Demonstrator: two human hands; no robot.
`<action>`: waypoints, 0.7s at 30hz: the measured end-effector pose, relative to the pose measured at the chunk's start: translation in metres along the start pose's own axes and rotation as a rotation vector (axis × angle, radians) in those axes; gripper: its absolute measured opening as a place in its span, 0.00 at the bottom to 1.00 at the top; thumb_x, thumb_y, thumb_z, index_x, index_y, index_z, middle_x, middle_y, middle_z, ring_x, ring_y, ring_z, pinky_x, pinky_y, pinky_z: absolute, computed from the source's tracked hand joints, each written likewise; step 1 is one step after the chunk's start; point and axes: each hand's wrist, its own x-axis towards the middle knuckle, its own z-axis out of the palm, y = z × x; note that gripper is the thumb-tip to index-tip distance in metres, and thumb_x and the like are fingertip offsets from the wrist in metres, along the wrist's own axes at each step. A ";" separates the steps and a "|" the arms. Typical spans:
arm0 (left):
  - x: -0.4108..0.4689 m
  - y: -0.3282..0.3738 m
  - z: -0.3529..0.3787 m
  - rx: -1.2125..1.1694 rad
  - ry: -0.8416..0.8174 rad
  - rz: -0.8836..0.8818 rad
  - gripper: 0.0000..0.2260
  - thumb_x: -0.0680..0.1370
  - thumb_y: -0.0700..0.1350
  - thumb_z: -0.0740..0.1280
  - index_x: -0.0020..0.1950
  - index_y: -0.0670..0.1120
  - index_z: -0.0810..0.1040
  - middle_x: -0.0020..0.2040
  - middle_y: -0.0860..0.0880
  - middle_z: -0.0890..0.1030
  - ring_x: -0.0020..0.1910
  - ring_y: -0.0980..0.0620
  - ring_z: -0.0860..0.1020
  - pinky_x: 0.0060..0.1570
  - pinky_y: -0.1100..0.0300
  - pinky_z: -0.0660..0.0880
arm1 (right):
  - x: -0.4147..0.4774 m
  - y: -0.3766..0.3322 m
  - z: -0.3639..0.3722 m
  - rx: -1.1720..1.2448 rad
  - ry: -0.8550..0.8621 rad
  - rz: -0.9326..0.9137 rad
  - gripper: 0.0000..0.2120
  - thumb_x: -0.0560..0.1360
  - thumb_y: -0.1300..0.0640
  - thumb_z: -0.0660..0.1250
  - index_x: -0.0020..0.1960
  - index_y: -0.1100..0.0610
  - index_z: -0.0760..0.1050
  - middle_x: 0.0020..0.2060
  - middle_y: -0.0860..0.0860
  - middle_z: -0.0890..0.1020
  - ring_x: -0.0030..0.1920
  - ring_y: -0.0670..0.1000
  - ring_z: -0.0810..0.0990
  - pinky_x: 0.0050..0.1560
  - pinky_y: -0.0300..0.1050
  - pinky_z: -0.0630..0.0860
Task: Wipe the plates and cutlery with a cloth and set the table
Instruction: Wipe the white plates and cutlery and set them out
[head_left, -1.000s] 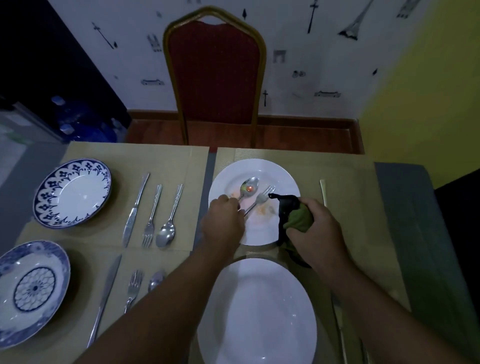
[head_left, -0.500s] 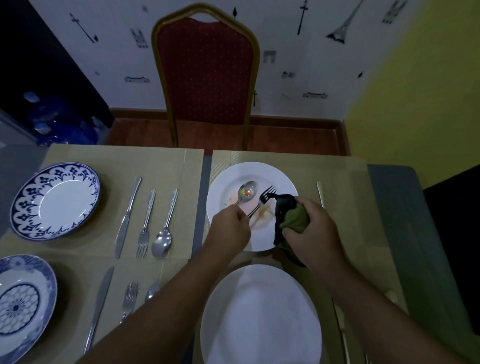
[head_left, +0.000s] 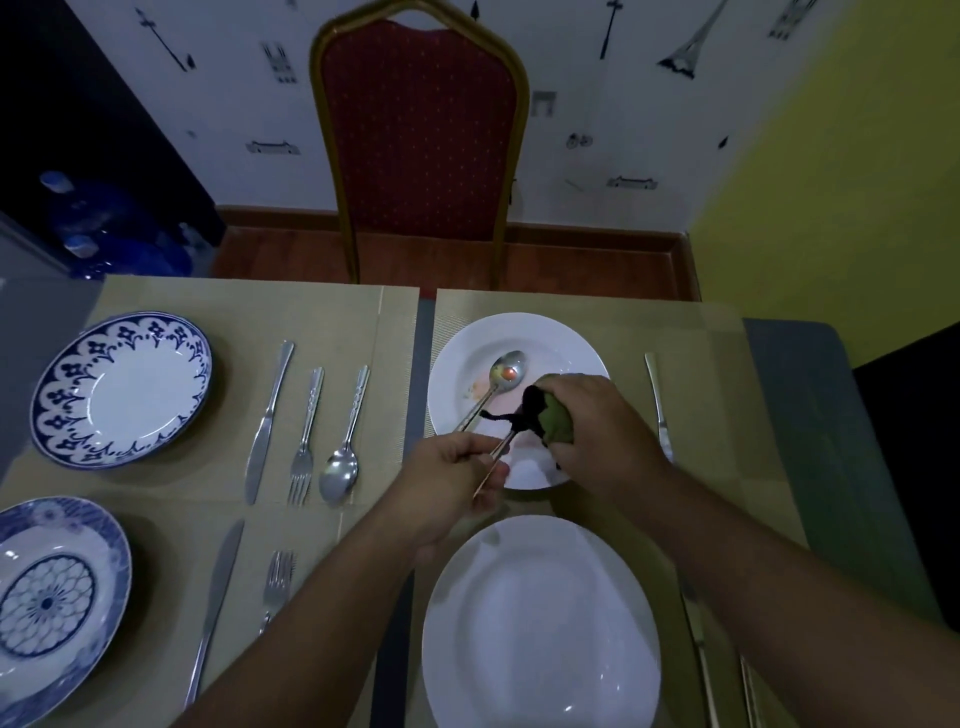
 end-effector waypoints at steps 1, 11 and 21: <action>0.000 0.001 0.000 -0.060 -0.010 -0.023 0.11 0.81 0.32 0.61 0.56 0.39 0.82 0.41 0.43 0.82 0.34 0.56 0.79 0.30 0.66 0.75 | -0.004 -0.005 0.002 -0.006 0.017 -0.038 0.21 0.66 0.58 0.67 0.59 0.52 0.76 0.54 0.49 0.80 0.56 0.54 0.75 0.55 0.53 0.74; -0.006 -0.005 -0.005 -0.072 -0.027 -0.114 0.10 0.79 0.32 0.66 0.59 0.39 0.80 0.45 0.41 0.81 0.33 0.53 0.75 0.28 0.65 0.74 | -0.005 0.001 -0.016 0.113 0.189 0.173 0.24 0.65 0.64 0.69 0.60 0.52 0.77 0.53 0.49 0.80 0.55 0.53 0.76 0.53 0.52 0.77; 0.006 0.008 0.008 0.110 0.009 -0.023 0.09 0.78 0.29 0.63 0.51 0.35 0.82 0.39 0.39 0.80 0.33 0.48 0.78 0.31 0.59 0.75 | -0.012 -0.037 -0.005 0.072 -0.050 -0.108 0.31 0.64 0.57 0.71 0.67 0.50 0.73 0.61 0.46 0.78 0.62 0.49 0.74 0.61 0.47 0.72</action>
